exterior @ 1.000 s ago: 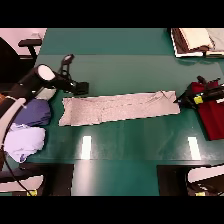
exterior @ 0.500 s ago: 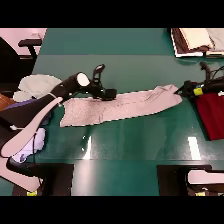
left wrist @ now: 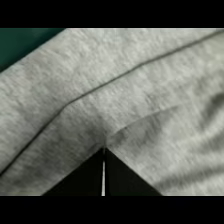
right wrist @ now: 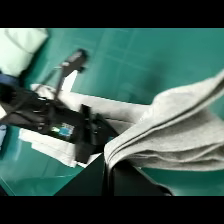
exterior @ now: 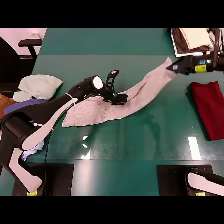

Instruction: Fold the shirts.

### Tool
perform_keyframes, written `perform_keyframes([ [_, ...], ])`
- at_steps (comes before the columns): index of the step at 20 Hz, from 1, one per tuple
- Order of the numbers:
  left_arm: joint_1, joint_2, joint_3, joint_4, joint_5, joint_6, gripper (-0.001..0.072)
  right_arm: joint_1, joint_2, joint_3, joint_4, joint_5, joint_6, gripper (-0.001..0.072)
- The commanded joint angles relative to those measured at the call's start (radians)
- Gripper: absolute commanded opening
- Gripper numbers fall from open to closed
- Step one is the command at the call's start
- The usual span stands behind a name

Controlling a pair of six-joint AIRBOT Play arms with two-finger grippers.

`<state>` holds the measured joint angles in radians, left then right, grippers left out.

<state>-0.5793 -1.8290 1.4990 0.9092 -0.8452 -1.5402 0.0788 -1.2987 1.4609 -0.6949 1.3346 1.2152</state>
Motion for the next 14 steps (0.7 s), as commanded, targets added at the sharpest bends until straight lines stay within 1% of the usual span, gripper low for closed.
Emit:
perform_keyframes([
  [1,-0.003,-0.008,0.007,0.031,-0.013,0.003,0.0021,0.101,0.013,0.075,0.014,-0.005,0.015,0.0012],
  [3,0.008,-0.002,0.011,0.030,-0.024,0.003,0.0020,0.153,0.013,0.089,0.014,-0.015,0.015,0.0011],
  [5,0.053,0.042,0.033,0.042,-0.054,0.004,0.0020,0.211,0.012,0.105,0.014,-0.033,0.015,0.0011],
  [8,0.165,0.202,0.041,0.162,-0.072,0.003,0.0020,0.333,-0.007,0.136,0.016,-0.093,0.014,0.0011],
  [11,0.319,0.402,0.041,0.291,-0.129,0.003,0.0021,0.523,-0.135,0.242,0.016,-0.132,0.013,0.0012],
  [14,0.459,0.577,0.040,0.402,-0.177,0.003,0.0021,0.723,-0.334,0.389,0.015,-0.198,0.005,0.0012],
])
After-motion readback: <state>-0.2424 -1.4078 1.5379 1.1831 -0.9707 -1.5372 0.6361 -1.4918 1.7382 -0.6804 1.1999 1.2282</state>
